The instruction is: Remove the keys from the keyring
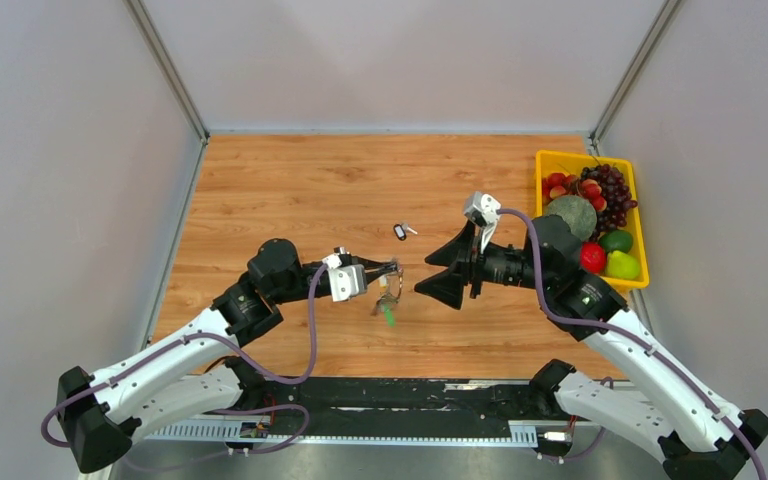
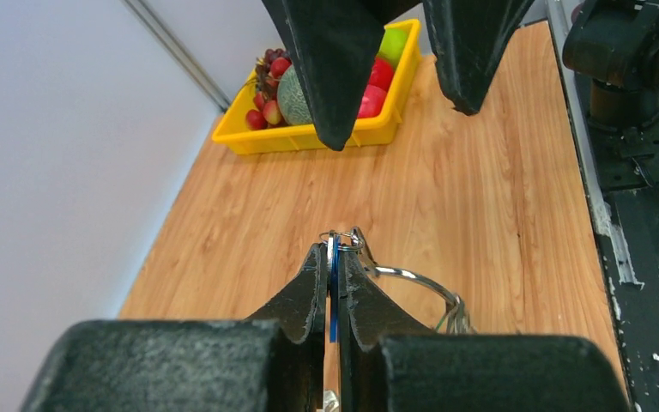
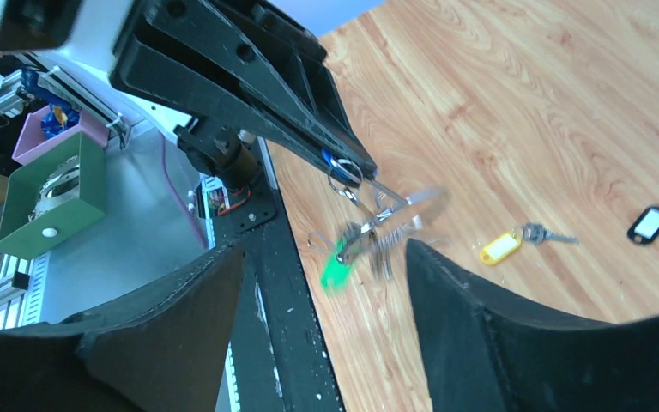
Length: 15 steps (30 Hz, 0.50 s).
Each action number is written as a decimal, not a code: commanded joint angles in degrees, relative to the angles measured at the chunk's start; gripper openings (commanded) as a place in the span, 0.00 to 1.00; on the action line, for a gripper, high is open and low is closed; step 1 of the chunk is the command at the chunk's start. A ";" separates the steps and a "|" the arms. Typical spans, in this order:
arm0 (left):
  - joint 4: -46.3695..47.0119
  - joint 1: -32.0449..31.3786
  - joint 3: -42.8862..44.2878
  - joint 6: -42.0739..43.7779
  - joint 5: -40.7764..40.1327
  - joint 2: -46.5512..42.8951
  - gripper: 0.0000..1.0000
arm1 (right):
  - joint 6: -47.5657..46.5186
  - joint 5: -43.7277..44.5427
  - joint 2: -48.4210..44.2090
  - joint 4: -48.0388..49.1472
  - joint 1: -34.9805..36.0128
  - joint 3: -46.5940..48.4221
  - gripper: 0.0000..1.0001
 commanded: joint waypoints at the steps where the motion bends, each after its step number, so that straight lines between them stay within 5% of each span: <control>1: 0.29 0.04 1.43 1.29 1.72 -0.16 0.00 | -1.41 2.78 -1.67 1.09 0.35 -3.03 0.75; 11: -0.53 0.06 1.42 2.24 2.61 -0.24 0.00 | -3.17 4.86 -1.51 3.12 0.65 -6.16 0.67; 15: -1.22 0.10 1.64 2.91 2.83 0.18 0.00 | -0.89 7.11 -2.30 7.28 1.09 -9.29 0.55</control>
